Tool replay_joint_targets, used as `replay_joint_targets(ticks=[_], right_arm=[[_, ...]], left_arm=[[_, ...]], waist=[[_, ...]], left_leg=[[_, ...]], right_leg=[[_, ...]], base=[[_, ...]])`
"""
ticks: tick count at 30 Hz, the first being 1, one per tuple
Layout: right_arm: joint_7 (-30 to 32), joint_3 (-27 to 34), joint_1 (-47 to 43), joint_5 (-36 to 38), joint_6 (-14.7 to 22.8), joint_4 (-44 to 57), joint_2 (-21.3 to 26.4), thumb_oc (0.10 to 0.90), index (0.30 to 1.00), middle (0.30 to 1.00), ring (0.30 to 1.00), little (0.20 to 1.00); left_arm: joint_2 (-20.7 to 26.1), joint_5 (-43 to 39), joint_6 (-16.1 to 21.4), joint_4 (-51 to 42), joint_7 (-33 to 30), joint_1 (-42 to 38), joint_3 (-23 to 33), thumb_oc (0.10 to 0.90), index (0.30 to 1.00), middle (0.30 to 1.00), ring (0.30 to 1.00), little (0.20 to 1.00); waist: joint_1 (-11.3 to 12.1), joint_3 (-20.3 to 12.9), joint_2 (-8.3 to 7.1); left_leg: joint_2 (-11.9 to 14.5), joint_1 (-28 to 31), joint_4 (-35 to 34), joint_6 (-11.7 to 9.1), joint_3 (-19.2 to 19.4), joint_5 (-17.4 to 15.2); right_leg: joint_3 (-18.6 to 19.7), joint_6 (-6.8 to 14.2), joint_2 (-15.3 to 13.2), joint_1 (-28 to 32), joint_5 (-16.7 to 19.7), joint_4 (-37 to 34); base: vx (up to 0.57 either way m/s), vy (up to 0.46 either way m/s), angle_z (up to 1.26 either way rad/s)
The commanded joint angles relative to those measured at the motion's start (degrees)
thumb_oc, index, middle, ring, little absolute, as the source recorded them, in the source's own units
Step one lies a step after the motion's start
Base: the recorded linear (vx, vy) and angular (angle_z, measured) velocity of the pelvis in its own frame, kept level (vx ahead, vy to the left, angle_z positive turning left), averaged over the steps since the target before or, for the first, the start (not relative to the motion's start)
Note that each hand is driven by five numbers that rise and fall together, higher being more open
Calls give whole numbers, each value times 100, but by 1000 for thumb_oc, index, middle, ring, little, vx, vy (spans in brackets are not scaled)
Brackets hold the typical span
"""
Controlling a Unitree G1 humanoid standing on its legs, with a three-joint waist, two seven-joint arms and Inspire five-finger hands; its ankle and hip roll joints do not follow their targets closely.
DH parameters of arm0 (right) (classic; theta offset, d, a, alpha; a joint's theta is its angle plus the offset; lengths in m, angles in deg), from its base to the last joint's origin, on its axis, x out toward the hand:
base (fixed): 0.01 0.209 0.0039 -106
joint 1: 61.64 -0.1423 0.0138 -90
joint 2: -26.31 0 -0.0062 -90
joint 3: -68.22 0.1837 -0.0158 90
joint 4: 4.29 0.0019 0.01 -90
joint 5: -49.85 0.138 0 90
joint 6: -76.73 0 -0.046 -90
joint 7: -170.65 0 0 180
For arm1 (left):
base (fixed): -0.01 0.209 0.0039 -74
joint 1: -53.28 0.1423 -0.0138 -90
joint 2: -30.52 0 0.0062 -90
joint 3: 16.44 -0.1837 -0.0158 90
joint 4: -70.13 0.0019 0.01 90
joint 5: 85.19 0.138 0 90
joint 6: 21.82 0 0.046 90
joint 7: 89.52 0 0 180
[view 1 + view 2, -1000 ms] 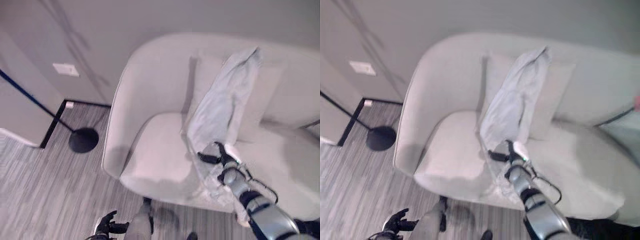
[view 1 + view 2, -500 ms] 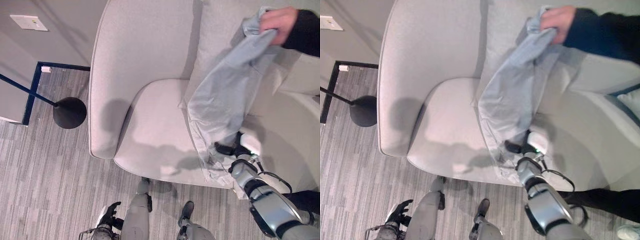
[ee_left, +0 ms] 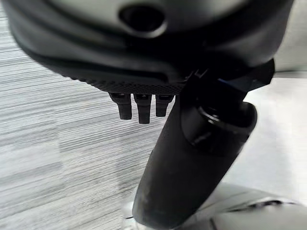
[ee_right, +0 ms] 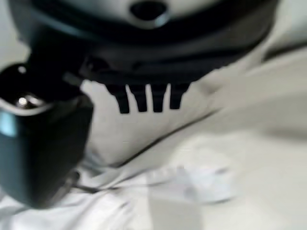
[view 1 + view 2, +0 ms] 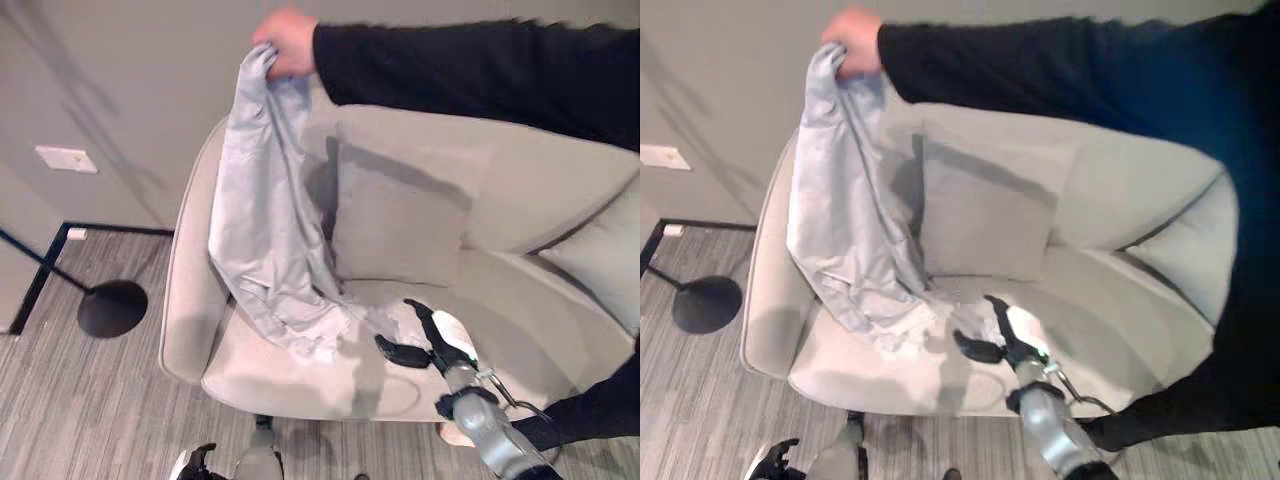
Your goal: Hang the clothes on the sofa on the clothes rack.
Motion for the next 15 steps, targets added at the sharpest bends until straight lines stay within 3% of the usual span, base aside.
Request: replay_joint_targets(ticks=[1, 7, 12, 15], right_arm=[[-77, 80, -425, -493, 512, 727, 174, 800, 900, 900, 900, 900], [-270, 22, -223, -549, 613, 1193, 169, 800, 900, 900, 900, 900], [-286, -195, -351, -561, 609, 954, 113, 800, 900, 900, 900, 900], [-125, -402, -688, -667, 582, 185, 129, 800, 900, 900, 900, 900]], left_arm=[[-503, 248, 190, 201, 156, -519, 47, 800, 900, 900, 900, 900], [-544, 301, 187, 372, 194, -423, 166, 800, 900, 900, 900, 900], [-591, 282, 202, 335, 196, -369, 138, 800, 900, 900, 900, 900], [-624, 346, 262, 268, 222, -309, -26, 800, 900, 900, 900, 900]], waist=[[56, 3, 176], [37, -221, 234], [67, -305, 260], [147, -319, 272]], left_leg=[[462, 1042, 124, -224, -99, -1137], [449, 1334, 130, -224, -9, -1206], [439, 1483, 127, -213, 7, -1244], [421, 1539, 104, -207, -55, -1261]], right_leg=[[169, -58, -85, -834, 410, -80], [219, -67, -82, -611, 319, -30], [186, -87, -76, -463, 270, -11], [100, -104, -56, -365, 224, 11]], base=[[42, 14, -36], [50, 11, -11], [42, 10, -6], [41, 18, 6]])
